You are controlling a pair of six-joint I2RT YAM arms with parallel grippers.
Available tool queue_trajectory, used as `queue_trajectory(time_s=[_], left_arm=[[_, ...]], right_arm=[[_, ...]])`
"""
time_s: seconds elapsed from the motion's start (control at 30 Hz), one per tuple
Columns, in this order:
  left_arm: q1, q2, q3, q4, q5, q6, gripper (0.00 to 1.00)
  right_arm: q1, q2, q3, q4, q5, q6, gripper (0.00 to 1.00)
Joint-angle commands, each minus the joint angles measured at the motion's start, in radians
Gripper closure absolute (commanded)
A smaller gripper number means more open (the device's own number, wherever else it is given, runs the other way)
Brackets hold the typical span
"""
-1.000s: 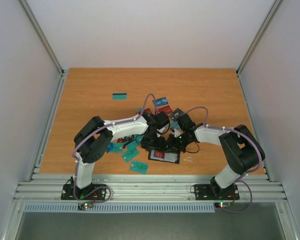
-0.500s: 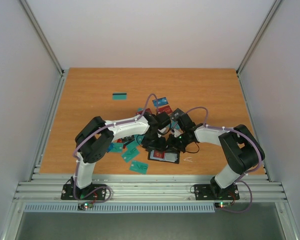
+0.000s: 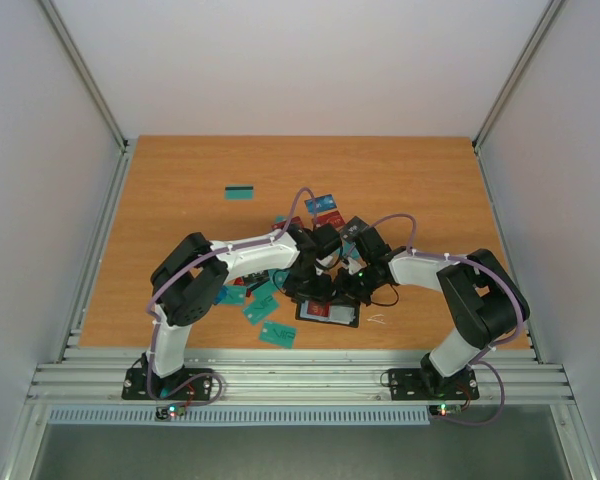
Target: Put the credit cards into the card holder
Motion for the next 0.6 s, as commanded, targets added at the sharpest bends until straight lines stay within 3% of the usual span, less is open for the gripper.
queue_trajectory(time_s=[0.0,0.57], left_arm=[[-0.006,-0.034,0.016,0.082,0.038,0.01,0.44],[-0.006,-0.105,-0.04,0.144,0.038,0.006,0.45]], right_arm=[[0.01,0.035,-0.023,0.021,0.011,0.014,0.8],[0.01,0.049,-0.049,0.072,-0.002,0.048,0.8]])
